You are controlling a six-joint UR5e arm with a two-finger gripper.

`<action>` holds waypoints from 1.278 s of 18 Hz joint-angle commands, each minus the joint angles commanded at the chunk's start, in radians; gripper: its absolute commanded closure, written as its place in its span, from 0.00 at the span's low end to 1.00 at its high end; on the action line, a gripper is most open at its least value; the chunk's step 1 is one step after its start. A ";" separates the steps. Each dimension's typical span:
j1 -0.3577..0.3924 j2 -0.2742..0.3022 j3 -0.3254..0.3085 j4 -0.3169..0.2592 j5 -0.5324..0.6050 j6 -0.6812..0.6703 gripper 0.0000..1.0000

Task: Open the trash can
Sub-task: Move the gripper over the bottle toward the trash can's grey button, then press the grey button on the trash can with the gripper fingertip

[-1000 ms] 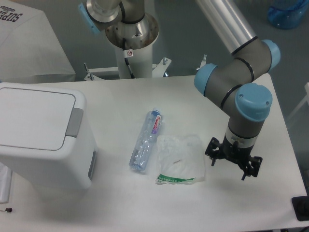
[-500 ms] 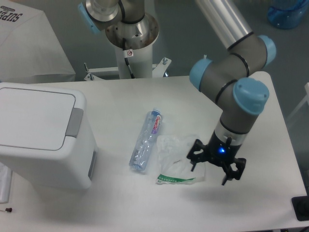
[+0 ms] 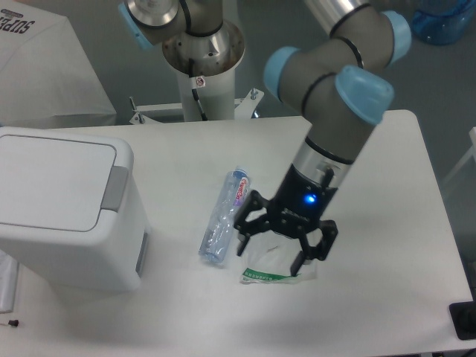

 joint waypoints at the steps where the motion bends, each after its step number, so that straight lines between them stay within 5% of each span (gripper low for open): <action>1: -0.006 0.012 -0.012 0.000 -0.006 -0.002 0.00; 10: -0.080 0.153 -0.138 0.005 -0.060 0.000 0.00; 13: -0.114 0.193 -0.228 0.021 -0.060 0.023 0.00; 23: -0.120 0.201 -0.235 0.037 -0.060 0.018 0.00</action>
